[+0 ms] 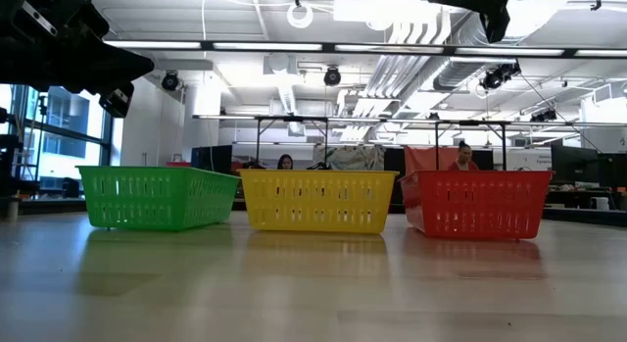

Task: Sort Halloween decoration
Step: Put the orange pumpkin toy into the red basket

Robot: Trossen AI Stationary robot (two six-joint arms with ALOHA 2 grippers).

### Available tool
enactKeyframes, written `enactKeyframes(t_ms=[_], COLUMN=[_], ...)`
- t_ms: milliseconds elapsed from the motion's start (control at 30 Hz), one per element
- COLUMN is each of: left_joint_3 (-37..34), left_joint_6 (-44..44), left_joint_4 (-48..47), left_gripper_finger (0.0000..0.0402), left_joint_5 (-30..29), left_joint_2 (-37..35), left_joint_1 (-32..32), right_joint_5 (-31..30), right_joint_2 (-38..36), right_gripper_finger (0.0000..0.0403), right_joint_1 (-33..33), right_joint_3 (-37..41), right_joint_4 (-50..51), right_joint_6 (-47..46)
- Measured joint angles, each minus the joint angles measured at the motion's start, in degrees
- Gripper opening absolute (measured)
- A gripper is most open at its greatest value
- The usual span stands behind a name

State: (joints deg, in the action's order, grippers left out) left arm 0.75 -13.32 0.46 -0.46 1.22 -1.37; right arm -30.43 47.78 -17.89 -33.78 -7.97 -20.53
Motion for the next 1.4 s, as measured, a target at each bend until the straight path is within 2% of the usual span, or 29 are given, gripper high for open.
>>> enactKeyframes(t_ms=[267,467,567,700,1100,1267,1400], left_joint_3=[-0.01,-0.01,-0.01,-0.01,0.0,0.0,-0.01], left_joint_6=[-0.02,0.0,0.0,0.0,0.0,0.0,-0.01], left_joint_4=[-0.01,0.03,0.01,0.01,0.01,-0.01,0.0], left_gripper_finger=[0.0003,0.0003,0.0003,0.0003,0.0003,0.0003,0.0003], left_joint_5=[0.0,0.01,0.0,0.01,0.01,0.0,0.0], left_joint_2=[-0.01,-0.01,0.01,0.0,0.0,0.0,0.0], left_joint_1=[-0.02,-0.02,-0.02,0.0,-0.01,-0.02,-0.01], right_joint_5=[0.08,4.05,8.77,14.97,22.62,25.41,26.74], right_joint_2=[0.23,4.19,8.04,14.35,32.81,36.19,36.62], right_gripper_finger=[0.0081,0.0081,0.0081,0.0081,0.0081,0.0085,0.0126], right_joint_1=[-0.02,2.63,4.43,6.15,10.73,12.59,13.18], right_joint_3=[-0.63,-9.62,-12.41,-12.6,-12.61,-12.63,-12.66], right_joint_4=[4.88,33.05,40.22,41.84,41.4,40.62,40.67], right_joint_6=[-0.7,-9.75,-11.57,-12.2,-17.51,-22.39,-24.41])
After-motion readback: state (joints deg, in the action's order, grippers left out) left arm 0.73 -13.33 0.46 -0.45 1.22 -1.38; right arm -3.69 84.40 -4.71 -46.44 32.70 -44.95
